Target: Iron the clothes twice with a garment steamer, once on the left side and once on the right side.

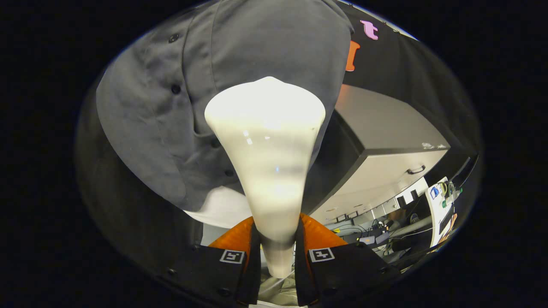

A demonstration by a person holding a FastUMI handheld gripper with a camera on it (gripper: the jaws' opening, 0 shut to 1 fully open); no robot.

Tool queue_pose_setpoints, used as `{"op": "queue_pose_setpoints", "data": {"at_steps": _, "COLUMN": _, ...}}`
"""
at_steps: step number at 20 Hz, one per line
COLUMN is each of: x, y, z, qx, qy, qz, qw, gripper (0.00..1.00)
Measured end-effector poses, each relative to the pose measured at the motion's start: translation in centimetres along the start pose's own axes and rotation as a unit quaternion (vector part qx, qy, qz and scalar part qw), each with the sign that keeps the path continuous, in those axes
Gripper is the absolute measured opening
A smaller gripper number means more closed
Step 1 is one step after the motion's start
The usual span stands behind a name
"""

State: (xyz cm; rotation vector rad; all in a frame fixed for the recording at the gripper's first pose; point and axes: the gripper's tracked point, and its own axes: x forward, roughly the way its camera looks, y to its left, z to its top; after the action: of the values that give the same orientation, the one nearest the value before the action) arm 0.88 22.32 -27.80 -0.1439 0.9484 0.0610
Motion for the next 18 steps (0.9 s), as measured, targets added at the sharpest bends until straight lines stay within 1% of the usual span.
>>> {"op": "queue_pose_setpoints", "data": {"at_steps": 3, "x": -3.2, "y": 0.8, "z": 3.9, "qx": 0.003, "qy": -0.041, "qz": -0.001, "qw": 0.999, "gripper": 0.41}}
{"op": "queue_pose_setpoints", "data": {"at_steps": 8, "x": -8.1, "y": 3.6, "z": 9.5, "qx": -0.003, "qy": -0.106, "qz": 0.012, "qw": 0.994, "gripper": 0.41}}
{"op": "queue_pose_setpoints", "data": {"at_steps": 13, "x": -11.2, "y": 8.4, "z": 13.8, "qx": -0.02, "qy": -0.149, "qz": 0.034, "qw": 0.988, "gripper": 0.41}}
{"op": "queue_pose_setpoints", "data": {"at_steps": 18, "x": -13.2, "y": 14.8, "z": 16.7, "qx": -0.059, "qy": -0.176, "qz": 0.058, "qw": 0.981, "gripper": 0.4}}
